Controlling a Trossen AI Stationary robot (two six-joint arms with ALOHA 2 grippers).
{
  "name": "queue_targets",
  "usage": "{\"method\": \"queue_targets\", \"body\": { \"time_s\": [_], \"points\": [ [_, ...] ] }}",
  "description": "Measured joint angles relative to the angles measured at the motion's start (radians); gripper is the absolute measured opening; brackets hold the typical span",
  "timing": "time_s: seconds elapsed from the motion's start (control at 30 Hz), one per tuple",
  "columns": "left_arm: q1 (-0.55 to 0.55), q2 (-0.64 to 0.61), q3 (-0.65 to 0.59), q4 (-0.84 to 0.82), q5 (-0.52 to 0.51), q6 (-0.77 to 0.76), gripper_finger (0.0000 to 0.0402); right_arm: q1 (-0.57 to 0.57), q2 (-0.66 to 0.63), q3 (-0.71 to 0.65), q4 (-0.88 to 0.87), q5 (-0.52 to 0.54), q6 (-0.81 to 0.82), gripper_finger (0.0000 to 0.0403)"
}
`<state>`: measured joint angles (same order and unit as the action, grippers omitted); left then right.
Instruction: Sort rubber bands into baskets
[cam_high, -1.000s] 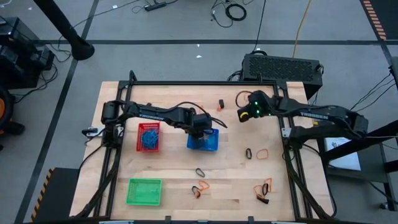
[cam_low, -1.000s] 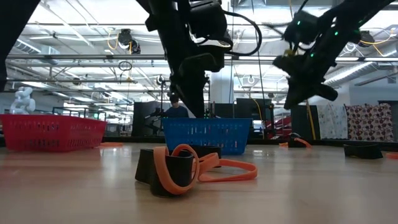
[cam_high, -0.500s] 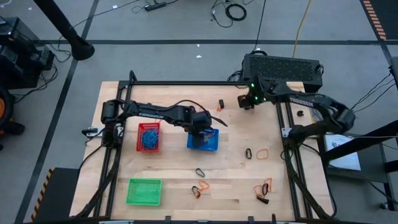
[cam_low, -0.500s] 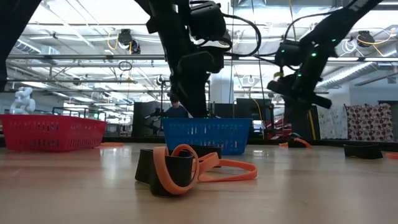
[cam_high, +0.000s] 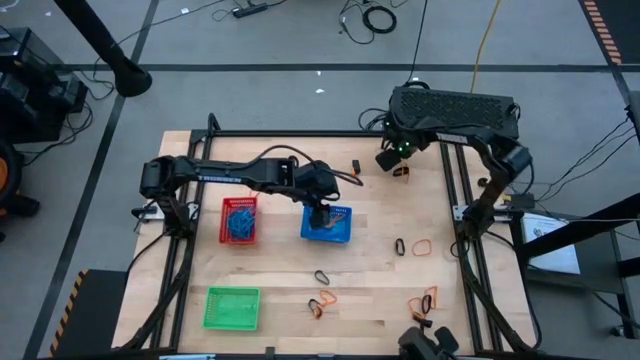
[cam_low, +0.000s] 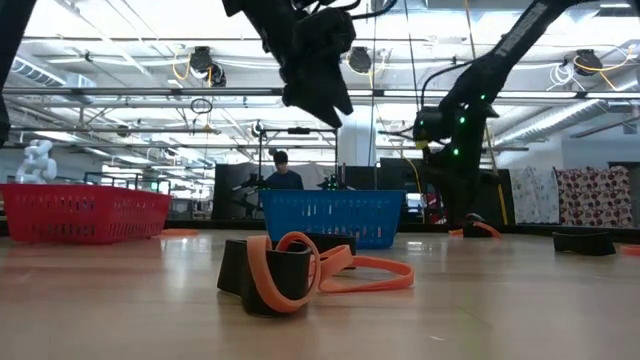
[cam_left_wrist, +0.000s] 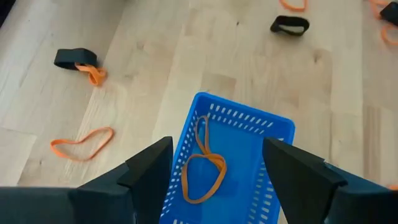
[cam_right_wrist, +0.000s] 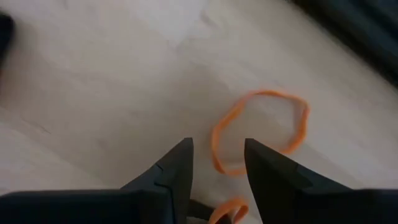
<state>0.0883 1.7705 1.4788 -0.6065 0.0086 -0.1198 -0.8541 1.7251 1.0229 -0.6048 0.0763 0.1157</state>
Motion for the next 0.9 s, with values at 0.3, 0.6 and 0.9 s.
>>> {"method": "queue_targets", "body": {
  "time_s": [0.3, 0.6, 0.9],
  "points": [
    [0.007, -0.003, 0.000, 0.006, -0.003, -0.055, 0.0253, -0.006, 0.076, 0.012, -0.032, 0.000, -0.050, 0.0134],
    [0.014, -0.014, -0.045, 0.088, 0.052, -0.082, 0.0253, -0.007, 0.069, 0.010, -0.038, -0.016, -0.118, 0.0010],
    [0.041, -0.209, -0.377, 0.493, 0.072, -0.185, 0.0253, 0.026, -0.030, 0.051, -0.115, -0.078, -0.104, 0.0001]
  ]
}}
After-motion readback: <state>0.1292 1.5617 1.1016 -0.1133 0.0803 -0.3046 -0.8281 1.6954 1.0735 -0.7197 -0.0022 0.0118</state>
